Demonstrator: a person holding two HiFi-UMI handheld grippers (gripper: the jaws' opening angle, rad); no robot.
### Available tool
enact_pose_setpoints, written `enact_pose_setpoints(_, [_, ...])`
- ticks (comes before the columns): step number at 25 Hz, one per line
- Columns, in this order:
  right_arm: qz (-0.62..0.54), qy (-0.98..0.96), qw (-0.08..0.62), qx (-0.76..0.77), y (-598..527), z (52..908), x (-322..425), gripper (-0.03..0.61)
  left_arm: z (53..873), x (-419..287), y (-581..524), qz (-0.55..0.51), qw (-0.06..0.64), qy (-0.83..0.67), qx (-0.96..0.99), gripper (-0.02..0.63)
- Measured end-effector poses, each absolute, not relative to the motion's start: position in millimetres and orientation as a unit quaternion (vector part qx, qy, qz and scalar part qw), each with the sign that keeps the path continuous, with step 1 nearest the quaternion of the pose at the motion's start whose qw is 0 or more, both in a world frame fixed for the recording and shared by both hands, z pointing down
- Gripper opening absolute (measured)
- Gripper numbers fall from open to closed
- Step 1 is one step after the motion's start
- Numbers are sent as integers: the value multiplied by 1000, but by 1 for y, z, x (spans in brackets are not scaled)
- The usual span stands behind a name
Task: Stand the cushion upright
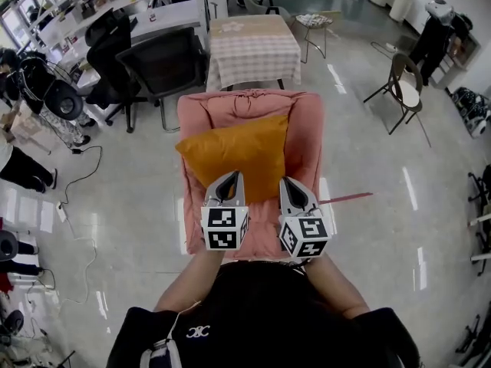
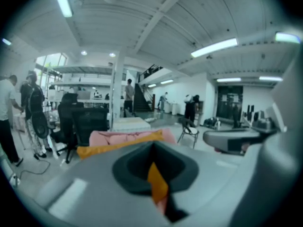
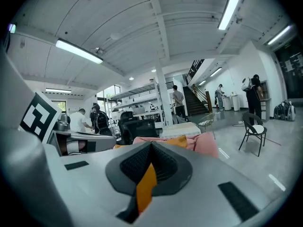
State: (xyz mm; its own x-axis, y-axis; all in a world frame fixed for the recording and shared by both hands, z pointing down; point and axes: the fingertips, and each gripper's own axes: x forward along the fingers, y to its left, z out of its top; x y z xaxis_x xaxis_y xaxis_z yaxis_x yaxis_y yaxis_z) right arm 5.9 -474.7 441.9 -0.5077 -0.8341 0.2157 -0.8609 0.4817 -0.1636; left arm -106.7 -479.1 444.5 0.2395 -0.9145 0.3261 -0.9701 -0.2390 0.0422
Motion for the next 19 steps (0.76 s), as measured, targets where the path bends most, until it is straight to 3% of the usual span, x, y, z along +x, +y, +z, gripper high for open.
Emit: enact_pose_setpoints(19, [136, -852, 54, 502, -475, 452, 17, -5, 452, -79, -478, 129, 113, -590, 789, -2])
